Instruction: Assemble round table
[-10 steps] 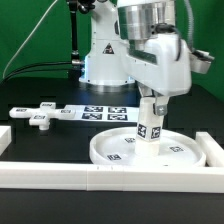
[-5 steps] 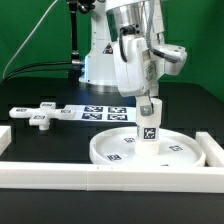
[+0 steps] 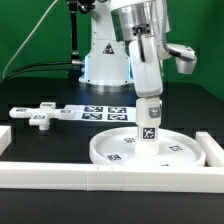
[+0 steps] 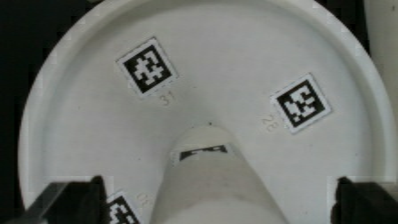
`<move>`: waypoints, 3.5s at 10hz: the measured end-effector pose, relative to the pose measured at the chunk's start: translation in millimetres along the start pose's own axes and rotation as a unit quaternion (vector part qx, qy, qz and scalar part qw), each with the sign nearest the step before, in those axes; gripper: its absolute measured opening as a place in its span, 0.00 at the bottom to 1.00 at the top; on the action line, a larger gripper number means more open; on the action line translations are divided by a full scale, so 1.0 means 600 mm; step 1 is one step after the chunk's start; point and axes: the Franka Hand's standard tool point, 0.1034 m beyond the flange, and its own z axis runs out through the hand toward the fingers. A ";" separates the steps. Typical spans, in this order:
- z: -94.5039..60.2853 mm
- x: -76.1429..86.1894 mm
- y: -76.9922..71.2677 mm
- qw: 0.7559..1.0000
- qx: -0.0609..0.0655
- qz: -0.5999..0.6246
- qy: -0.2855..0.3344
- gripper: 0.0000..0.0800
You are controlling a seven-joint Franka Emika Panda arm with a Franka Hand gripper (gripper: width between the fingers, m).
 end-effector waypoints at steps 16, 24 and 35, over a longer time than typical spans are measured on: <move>-0.002 0.019 0.002 0.754 -0.047 -0.654 0.031 0.81; -0.003 0.015 -0.001 0.511 -0.064 -0.857 0.022 0.81; 0.001 0.014 0.000 0.160 -0.105 -0.982 0.007 0.81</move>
Offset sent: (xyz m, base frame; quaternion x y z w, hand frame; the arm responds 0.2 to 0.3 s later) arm -0.0016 -0.0159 -0.0016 -0.0381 0.0134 -0.3136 0.9487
